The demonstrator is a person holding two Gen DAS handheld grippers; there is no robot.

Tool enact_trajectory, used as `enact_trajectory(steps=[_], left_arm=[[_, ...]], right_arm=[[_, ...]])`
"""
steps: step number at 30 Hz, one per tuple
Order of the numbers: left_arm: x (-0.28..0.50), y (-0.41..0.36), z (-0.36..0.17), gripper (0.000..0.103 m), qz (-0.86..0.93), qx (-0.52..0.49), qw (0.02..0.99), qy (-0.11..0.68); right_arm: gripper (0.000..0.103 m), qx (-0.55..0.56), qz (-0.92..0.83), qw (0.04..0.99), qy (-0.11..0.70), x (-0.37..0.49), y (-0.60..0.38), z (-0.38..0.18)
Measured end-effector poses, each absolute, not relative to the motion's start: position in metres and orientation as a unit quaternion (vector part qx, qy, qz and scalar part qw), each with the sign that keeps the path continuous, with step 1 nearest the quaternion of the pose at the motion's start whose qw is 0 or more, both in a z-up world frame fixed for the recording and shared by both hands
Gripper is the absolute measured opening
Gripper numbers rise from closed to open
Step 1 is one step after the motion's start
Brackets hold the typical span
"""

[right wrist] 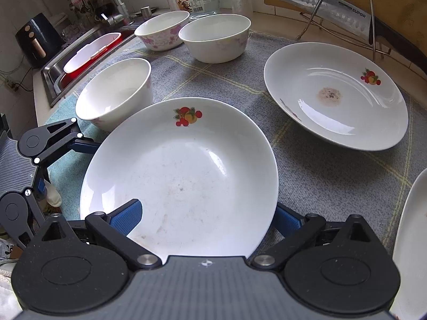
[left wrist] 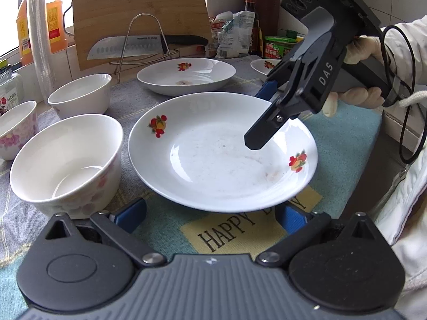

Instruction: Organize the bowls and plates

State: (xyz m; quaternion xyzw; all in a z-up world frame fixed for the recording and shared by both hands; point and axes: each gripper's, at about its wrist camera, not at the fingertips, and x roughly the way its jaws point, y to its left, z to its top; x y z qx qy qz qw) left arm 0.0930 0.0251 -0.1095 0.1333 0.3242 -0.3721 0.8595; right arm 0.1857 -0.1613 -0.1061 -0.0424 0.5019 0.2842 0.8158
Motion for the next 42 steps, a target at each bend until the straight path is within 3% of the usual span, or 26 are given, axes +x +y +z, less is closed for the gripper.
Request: enact_trajectory(steps=[23, 42], left_arm=[[0.089, 0.018, -0.108, 0.100, -0.378, 0.170, 0.859, 0.300], [0.089, 0.011, -0.106, 0.101, -0.378, 0.181, 0.857, 0.300]], right_arm=[[0.087, 0.027, 0.320, 0.777, 0.542, 0.237, -0.169, -0.105], [0.084, 0.053, 0.325, 0.761, 0.559, 0.245, -0.175, -0.105]])
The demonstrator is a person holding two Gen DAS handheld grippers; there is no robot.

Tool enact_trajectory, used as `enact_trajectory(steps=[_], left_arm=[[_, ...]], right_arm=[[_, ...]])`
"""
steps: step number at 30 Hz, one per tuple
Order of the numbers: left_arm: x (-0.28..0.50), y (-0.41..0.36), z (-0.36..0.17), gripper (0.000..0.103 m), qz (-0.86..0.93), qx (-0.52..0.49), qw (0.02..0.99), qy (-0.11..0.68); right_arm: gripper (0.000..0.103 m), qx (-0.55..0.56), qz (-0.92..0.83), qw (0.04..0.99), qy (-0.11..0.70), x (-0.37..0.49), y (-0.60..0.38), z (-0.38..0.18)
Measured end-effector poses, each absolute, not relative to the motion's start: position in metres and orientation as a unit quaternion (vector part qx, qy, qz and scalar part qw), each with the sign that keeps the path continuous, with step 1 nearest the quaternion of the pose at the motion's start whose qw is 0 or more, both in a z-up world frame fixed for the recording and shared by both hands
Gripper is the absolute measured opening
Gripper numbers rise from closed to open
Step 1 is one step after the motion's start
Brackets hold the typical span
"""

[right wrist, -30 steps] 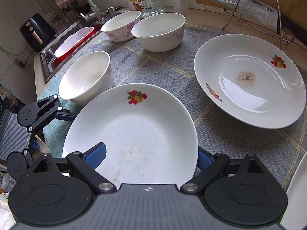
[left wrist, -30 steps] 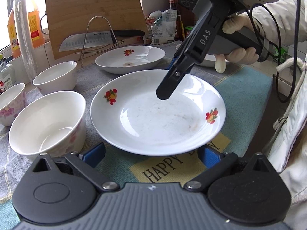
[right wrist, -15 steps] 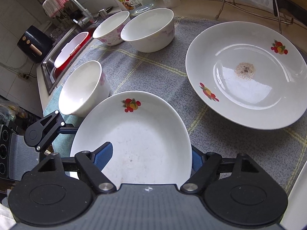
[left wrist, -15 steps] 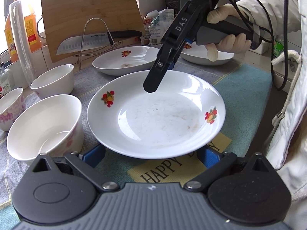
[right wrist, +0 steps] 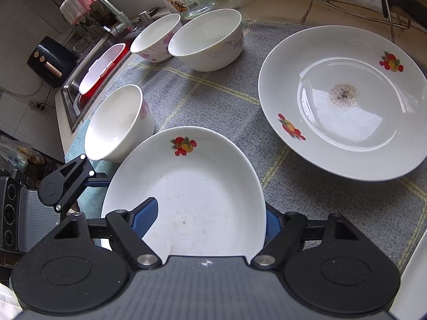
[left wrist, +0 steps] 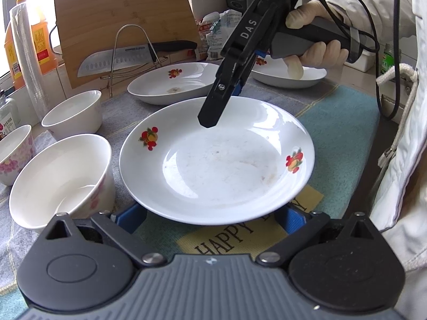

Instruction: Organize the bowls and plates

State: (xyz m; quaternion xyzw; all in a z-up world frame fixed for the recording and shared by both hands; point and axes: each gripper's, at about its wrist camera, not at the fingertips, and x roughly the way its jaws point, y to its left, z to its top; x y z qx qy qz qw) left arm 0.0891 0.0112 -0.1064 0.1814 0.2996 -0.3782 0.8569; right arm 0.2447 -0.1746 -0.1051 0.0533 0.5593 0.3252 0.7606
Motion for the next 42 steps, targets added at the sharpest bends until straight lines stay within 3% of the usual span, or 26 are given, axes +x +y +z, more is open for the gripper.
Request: enact_trajectory(steps=[42], left_arm=[[0.097, -0.025, -0.078, 0.100, -0.407, 0.199, 0.838, 0.304]], right_arm=[[0.084, 0.061, 0.300, 0.790, 0.531, 0.214, -0.219, -0.075]])
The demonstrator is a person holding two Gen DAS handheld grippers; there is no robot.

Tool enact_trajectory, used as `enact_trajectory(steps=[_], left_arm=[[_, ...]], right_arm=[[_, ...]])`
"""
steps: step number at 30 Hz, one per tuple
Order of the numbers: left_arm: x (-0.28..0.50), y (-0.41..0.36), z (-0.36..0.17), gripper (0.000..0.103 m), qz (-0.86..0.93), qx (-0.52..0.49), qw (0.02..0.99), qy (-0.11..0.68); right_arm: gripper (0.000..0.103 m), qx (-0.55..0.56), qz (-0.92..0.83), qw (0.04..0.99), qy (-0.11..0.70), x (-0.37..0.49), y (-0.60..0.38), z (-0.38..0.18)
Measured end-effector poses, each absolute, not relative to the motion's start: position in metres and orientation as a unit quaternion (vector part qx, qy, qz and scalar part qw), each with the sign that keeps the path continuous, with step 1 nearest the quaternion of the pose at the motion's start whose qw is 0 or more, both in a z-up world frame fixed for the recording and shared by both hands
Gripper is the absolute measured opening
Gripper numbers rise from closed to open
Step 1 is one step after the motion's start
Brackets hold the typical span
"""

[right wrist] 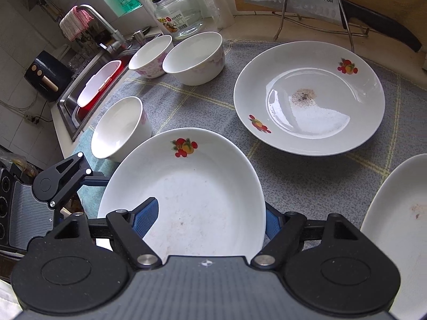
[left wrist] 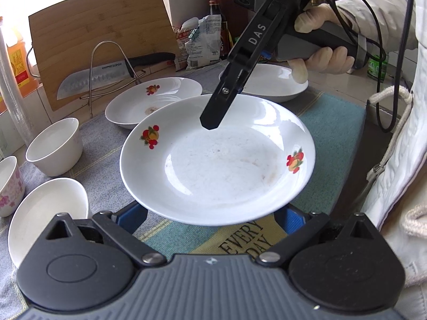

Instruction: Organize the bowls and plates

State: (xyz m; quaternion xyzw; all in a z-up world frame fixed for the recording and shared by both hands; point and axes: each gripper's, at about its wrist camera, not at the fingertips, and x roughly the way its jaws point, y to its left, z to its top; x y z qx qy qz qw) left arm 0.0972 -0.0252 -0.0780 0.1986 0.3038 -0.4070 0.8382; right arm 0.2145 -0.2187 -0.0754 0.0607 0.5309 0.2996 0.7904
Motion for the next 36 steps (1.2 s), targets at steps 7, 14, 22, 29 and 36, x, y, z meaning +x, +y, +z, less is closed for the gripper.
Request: enact_trajectory(steps=[7, 14, 22, 29, 36], left_arm=[[0.101, -0.040, -0.071, 0.100, -0.424, 0.200, 0.831, 0.299], [0.111, -0.061, -0.067, 0.100, -0.446, 0.205, 0.820, 0.294], [0.123, -0.087, -0.067, 0.100, -0.474, 0.212, 0.805, 0.288], [0.134, -0.109, -0.071, 0.100, -0.498, 0.219, 0.792, 0.277], [0.146, -0.132, -0.076, 0.100, -0.520, 0.224, 0.779, 0.271]], right_arm=[[0.084, 0.070, 0.282, 0.801, 0.523, 0.209, -0.241, -0.069], [0.084, 0.081, 0.256, 0.815, 0.514, 0.202, -0.266, -0.063], [0.084, 0.093, 0.224, 0.827, 0.506, 0.196, -0.296, -0.059], [0.084, 0.102, 0.199, 0.837, 0.499, 0.192, -0.323, -0.056], [0.084, 0.115, 0.173, 0.844, 0.495, 0.187, -0.351, -0.056]])
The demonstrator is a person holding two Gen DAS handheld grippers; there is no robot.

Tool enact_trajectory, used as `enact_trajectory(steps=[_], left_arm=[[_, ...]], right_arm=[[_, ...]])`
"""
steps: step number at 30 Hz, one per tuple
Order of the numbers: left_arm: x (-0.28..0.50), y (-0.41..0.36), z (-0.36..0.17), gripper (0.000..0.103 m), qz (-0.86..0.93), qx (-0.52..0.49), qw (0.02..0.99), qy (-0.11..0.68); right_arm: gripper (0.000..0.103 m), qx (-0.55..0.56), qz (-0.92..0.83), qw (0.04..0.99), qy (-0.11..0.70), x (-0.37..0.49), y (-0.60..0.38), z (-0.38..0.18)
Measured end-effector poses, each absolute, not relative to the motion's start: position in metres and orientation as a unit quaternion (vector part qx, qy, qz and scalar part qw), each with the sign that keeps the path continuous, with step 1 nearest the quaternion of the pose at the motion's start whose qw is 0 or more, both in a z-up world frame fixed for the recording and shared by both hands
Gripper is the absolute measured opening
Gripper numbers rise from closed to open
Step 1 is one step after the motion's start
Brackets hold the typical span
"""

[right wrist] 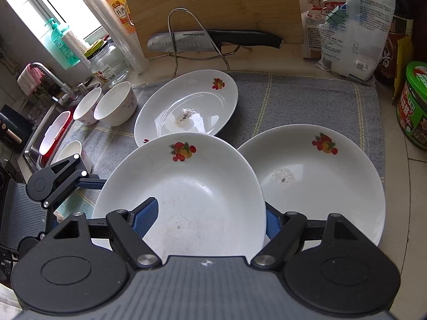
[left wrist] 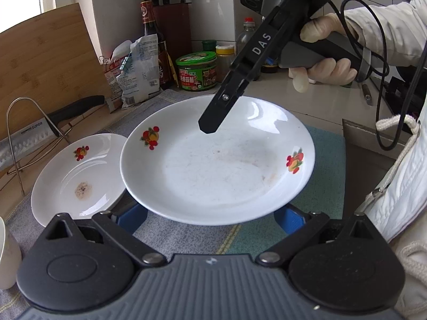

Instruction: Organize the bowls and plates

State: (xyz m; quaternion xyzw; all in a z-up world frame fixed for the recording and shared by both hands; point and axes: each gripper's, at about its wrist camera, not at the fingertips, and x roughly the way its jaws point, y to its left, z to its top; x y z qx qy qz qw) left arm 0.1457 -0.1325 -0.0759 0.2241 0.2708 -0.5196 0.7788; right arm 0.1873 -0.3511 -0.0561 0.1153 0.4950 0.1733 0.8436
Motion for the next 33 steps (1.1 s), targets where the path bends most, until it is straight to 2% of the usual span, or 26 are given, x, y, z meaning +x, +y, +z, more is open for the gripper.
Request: enact_trajectory(steps=[33], left_arm=[[0.175, -0.205, -0.091, 0.100, -0.556, 0.229, 0.747, 0.282]], right_arm=[[0.084, 0.150, 0.113, 0.846, 0.500, 0.191, -0.423, -0.076]])
